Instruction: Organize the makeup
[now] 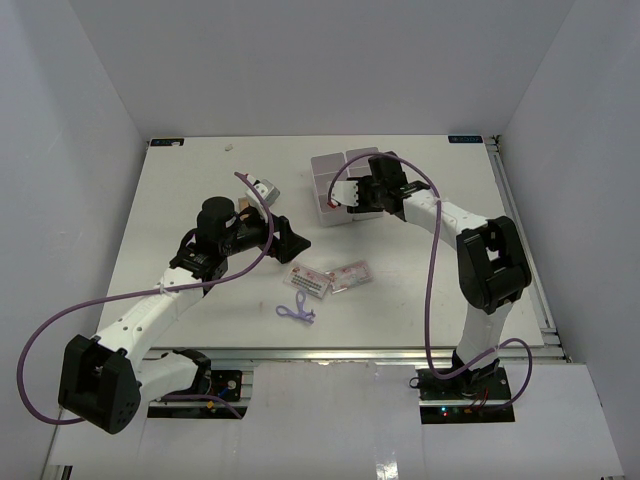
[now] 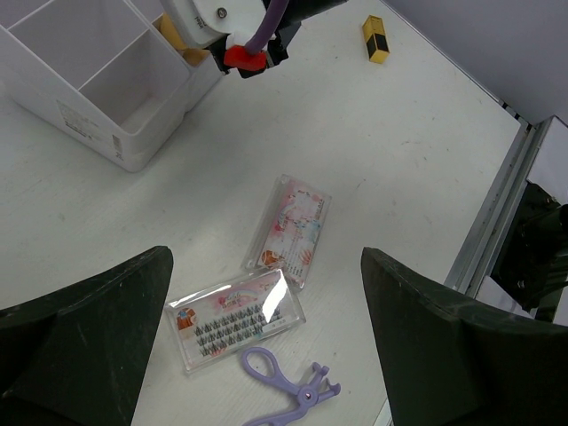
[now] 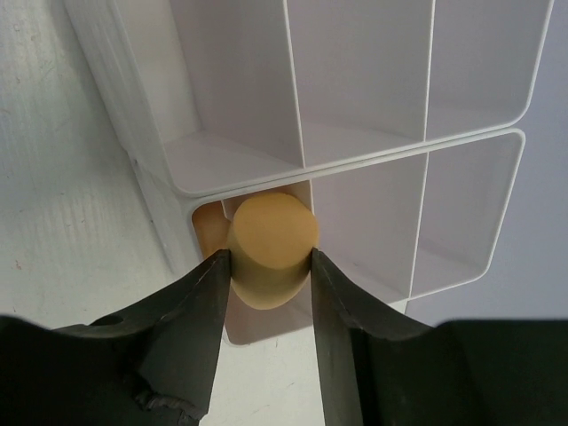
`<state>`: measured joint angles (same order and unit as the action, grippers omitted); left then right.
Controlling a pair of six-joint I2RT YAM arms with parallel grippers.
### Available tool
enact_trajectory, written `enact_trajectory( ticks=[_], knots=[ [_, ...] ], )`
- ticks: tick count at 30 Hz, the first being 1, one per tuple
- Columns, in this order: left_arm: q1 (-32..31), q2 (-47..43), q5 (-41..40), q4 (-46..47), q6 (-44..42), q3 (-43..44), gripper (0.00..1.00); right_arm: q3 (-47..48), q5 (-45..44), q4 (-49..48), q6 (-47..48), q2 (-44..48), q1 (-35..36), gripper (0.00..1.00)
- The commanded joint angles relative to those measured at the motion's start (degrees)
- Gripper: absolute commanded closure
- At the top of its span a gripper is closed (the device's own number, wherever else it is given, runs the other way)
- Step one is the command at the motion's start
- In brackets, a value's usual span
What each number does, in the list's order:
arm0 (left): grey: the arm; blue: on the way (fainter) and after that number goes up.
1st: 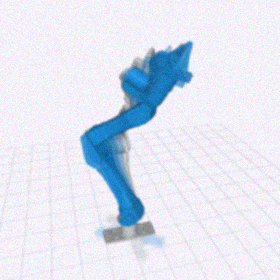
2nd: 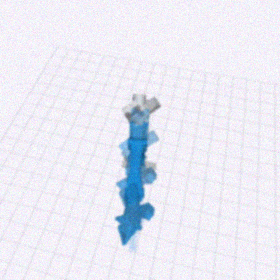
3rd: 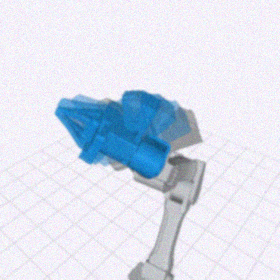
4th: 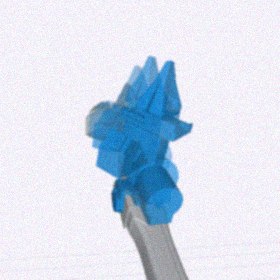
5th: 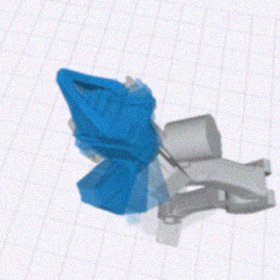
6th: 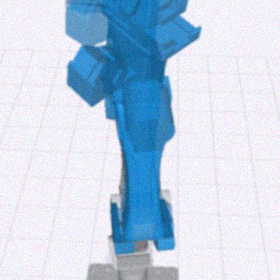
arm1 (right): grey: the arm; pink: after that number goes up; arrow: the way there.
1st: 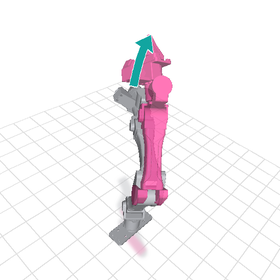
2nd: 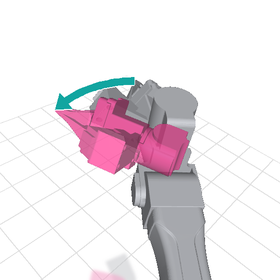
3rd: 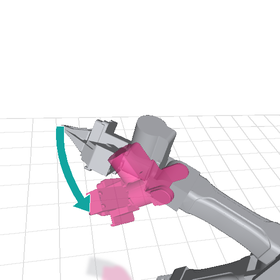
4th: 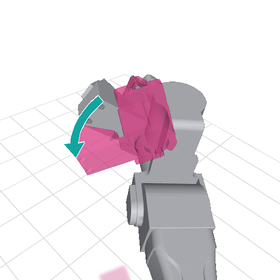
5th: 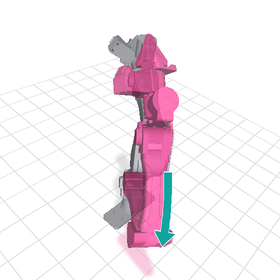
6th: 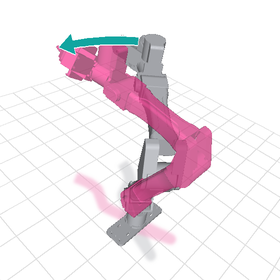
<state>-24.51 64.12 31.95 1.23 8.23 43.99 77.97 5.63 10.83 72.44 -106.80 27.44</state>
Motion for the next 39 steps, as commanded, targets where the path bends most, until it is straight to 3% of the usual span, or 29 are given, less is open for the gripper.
enact_trajectory(
  ticks=[1,32,39],
  knots=[
    [-0.18,-0.92,-0.40,-0.27,-1.03,1.10,0.02,0.53,0.47,-2.87,-2.11,1.01,-0.33,0.50],
    [-0.18,-0.38,0.20,-0.09,-1.38,0.84,0.02,-1.47,5.32,0.17,-6.98,3.99,-2.29,0.46],
    [-0.18,-0.28,0.15,-0.09,-1.17,0.84,0.02,-2.56,13.31,0.83,-17.48,9.94,-3.56,0.47]
  ],
)
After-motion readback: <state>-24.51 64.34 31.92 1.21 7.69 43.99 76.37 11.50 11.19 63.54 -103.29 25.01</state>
